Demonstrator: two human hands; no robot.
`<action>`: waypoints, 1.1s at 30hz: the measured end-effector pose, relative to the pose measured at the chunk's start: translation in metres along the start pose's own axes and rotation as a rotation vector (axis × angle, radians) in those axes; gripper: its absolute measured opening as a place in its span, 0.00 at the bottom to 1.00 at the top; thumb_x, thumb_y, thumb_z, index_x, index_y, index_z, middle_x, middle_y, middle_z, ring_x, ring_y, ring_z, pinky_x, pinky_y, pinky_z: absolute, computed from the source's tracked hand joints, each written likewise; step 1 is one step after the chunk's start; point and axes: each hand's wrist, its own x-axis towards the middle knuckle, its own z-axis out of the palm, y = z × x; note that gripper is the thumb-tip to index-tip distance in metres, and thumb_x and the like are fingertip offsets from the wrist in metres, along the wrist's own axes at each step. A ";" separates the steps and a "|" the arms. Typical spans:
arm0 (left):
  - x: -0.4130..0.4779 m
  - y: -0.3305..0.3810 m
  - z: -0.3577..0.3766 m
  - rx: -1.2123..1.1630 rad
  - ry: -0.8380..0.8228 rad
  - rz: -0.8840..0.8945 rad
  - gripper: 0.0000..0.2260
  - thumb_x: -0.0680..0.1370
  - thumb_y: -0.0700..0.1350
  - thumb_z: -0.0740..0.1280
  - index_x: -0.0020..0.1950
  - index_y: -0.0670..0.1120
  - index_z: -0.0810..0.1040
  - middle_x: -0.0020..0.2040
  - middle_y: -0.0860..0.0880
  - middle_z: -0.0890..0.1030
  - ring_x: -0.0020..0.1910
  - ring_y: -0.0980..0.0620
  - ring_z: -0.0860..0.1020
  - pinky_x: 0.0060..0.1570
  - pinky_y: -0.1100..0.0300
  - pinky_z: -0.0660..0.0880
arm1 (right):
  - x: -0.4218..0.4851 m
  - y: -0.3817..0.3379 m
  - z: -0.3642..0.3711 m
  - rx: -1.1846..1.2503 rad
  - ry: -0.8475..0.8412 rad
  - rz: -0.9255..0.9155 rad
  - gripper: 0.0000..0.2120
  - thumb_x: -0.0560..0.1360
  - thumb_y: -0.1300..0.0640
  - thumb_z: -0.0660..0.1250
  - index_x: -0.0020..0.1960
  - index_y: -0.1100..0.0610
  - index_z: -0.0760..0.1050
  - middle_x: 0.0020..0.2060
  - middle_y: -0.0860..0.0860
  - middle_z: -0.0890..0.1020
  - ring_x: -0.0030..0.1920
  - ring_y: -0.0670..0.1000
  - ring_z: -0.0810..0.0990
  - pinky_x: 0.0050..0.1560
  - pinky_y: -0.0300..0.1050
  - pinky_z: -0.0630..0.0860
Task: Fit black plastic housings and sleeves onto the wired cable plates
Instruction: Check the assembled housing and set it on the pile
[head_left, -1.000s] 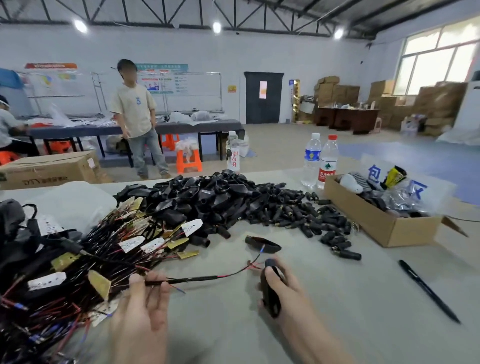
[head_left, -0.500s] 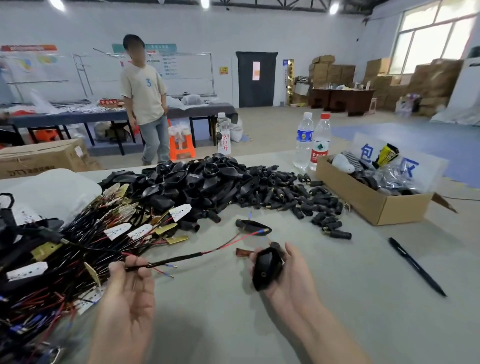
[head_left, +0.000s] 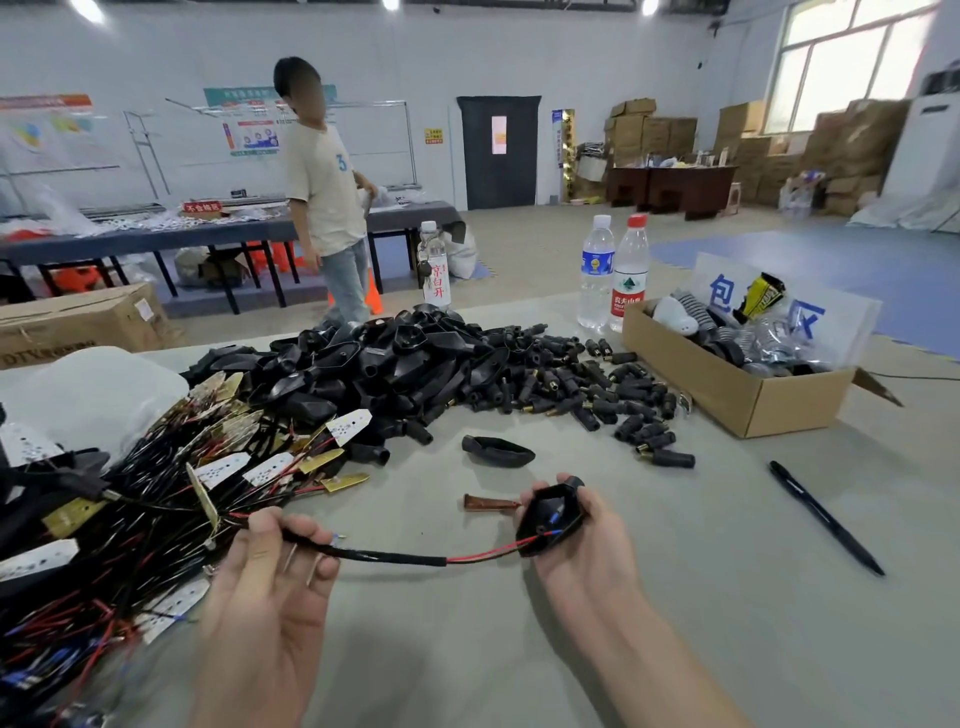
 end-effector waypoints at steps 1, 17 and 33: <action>0.000 0.000 0.000 0.003 -0.017 -0.007 0.07 0.79 0.49 0.63 0.44 0.49 0.78 0.36 0.52 0.80 0.36 0.57 0.81 0.33 0.68 0.76 | 0.001 0.000 0.000 -0.004 -0.001 -0.017 0.08 0.82 0.59 0.55 0.51 0.58 0.73 0.41 0.59 0.78 0.39 0.56 0.77 0.47 0.49 0.75; 0.018 0.003 -0.014 -0.177 0.245 -0.129 0.23 0.81 0.51 0.60 0.29 0.48 0.82 0.38 0.52 0.82 0.37 0.57 0.79 0.44 0.68 0.79 | -0.012 0.010 -0.003 -0.118 -0.310 0.161 0.09 0.81 0.62 0.56 0.55 0.60 0.74 0.47 0.60 0.82 0.55 0.63 0.78 0.65 0.59 0.72; 0.015 0.005 -0.013 -0.252 0.236 -0.088 0.13 0.84 0.50 0.57 0.45 0.45 0.74 0.39 0.52 0.81 0.39 0.57 0.81 0.45 0.67 0.79 | -0.009 0.017 -0.009 -0.219 -0.275 0.195 0.09 0.83 0.63 0.55 0.55 0.60 0.74 0.59 0.60 0.82 0.63 0.63 0.77 0.61 0.63 0.74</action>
